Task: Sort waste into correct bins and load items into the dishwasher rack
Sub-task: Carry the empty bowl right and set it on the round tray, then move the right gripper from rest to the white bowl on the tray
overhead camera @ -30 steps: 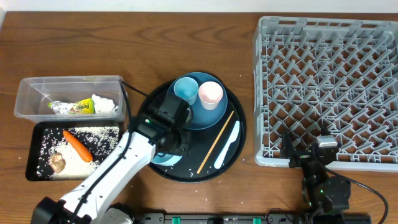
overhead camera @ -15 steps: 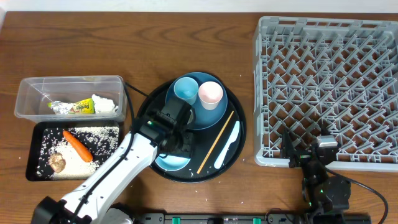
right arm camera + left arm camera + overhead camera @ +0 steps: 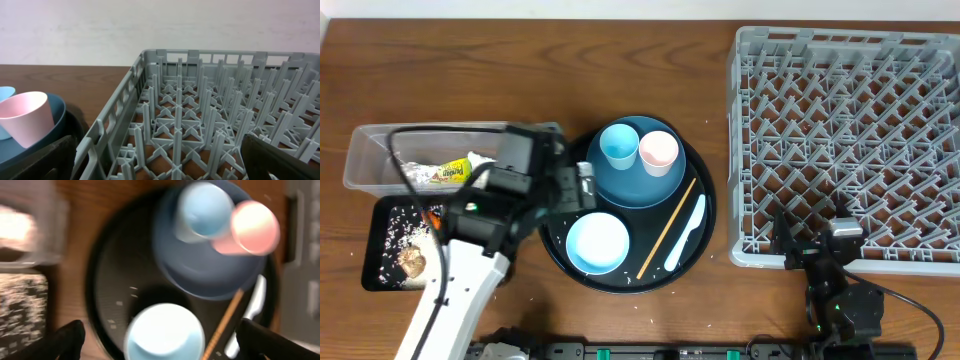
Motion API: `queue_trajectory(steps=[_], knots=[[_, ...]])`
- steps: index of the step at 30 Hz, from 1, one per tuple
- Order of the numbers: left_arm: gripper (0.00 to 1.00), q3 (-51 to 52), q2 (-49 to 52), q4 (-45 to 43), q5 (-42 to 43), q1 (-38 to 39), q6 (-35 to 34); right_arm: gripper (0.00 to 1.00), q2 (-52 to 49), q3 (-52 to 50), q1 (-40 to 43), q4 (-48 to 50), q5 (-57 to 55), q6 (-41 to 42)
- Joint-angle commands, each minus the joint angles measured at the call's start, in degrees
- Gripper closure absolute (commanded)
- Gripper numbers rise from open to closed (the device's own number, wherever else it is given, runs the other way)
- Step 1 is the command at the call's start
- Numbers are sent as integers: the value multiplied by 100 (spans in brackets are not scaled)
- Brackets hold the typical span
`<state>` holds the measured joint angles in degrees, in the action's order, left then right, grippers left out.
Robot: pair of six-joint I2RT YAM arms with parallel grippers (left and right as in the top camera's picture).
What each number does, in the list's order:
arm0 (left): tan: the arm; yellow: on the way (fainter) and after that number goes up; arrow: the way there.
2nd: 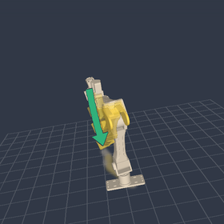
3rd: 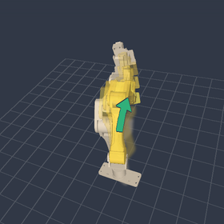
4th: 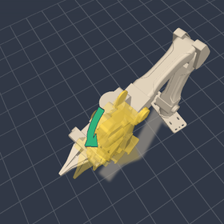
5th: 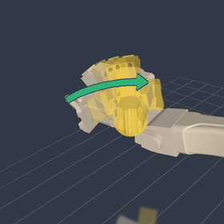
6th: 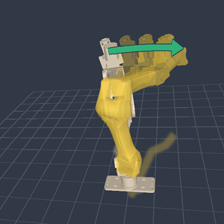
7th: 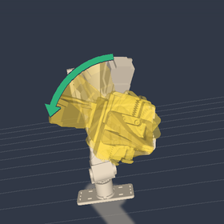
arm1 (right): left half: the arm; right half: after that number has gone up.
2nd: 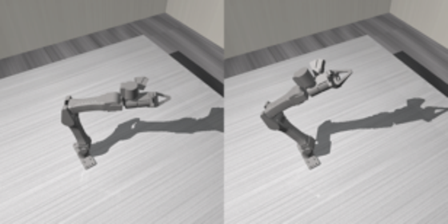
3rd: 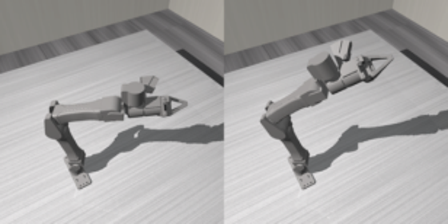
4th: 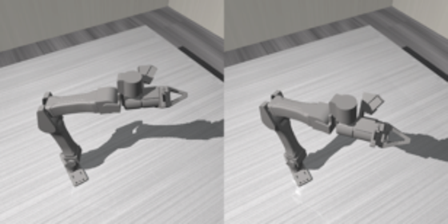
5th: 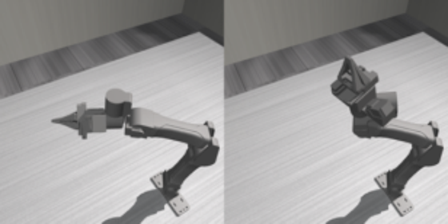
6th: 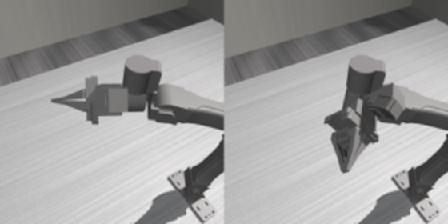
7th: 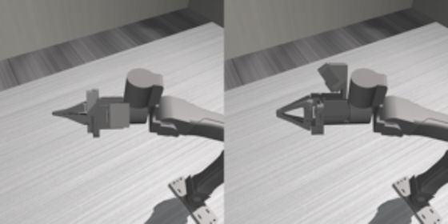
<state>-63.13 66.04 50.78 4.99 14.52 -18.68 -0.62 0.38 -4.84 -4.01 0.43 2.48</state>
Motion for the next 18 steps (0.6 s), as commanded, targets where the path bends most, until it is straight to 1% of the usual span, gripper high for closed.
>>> queue_trajectory(steps=[1,18], knots=[[2,-57,-13,15,-205,-267,-50,1,31,-9,-4,-20,20,-44],[2,-57,17,15,-205,-326,-50,1,31,-9,-7,-9,26,-39]])
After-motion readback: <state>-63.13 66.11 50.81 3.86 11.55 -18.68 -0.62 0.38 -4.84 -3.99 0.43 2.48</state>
